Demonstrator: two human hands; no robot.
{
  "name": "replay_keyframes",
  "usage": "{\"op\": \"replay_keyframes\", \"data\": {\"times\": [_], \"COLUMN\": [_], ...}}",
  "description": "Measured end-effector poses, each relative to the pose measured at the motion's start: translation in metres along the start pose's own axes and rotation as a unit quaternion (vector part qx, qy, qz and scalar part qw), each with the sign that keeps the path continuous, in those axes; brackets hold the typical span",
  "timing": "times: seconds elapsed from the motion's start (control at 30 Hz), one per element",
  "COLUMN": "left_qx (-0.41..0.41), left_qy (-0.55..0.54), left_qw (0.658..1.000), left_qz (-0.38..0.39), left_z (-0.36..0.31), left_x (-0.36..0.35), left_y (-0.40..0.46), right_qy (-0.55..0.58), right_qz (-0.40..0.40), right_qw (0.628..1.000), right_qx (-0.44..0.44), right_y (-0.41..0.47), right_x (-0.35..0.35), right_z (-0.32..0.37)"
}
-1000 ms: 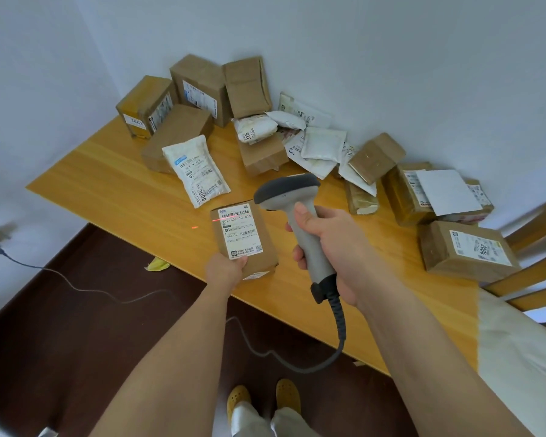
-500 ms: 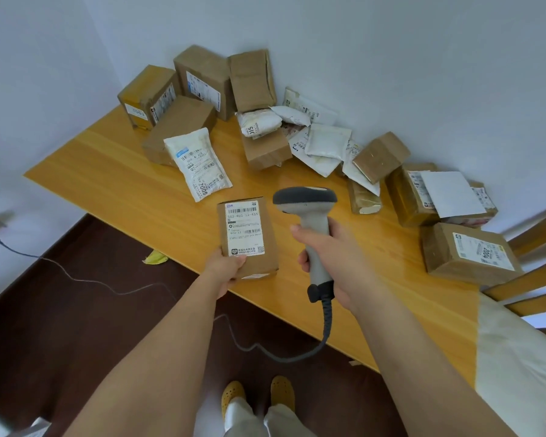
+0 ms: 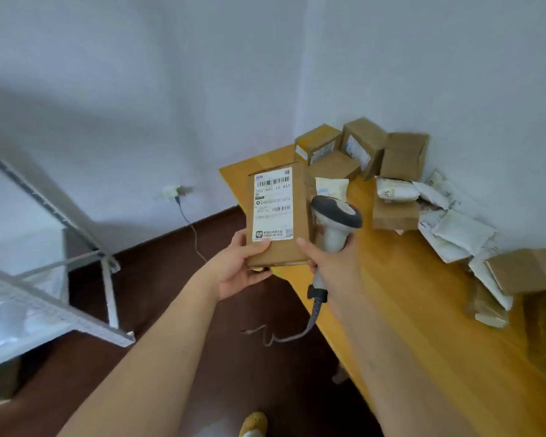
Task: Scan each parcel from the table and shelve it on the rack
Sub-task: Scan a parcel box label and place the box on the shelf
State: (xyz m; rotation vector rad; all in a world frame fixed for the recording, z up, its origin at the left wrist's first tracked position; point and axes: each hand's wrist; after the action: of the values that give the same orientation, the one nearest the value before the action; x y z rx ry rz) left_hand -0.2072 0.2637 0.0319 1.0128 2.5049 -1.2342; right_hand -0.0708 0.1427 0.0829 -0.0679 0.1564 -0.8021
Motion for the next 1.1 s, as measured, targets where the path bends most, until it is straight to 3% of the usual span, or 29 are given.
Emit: {"op": "replay_keyframes", "data": {"times": [0.2,0.5,0.9,1.1], "left_qx": [-0.153,-0.260,-0.305,-0.317], "left_qy": [-0.097,-0.252,-0.355,-0.401], "left_qw": [0.975,0.880,0.776,0.728], "left_qz": [-0.126,-0.306,-0.422,-0.457], "left_z": [-0.002,0.056,0.113,0.112], "left_x": [0.082,0.228,0.458,0.557], "left_y": [-0.133,-0.344,-0.568,-0.629], "right_qy": [0.022,-0.013,0.025,0.003], "right_qz": [0.170,0.403,0.509,0.528], "right_qw": [0.985,0.915,0.860,0.849], "right_qx": [-0.009,-0.024,-0.026,-0.010], "right_y": [-0.051,-0.207,-0.430,-0.489], "right_x": [-0.112,-0.283,-0.526,-0.624], "right_z": [0.012,0.006,-0.016,-0.034]}}
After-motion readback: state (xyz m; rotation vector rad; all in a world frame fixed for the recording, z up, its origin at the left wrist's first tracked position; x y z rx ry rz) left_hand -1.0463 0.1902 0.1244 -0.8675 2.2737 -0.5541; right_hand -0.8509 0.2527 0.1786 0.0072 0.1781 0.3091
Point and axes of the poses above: each hand's wrist, its own y-axis towards the middle knuckle, its own x-axis out of the back of the hand, z = x × y, and after that the axes turned 10 degrees about x, right-handed
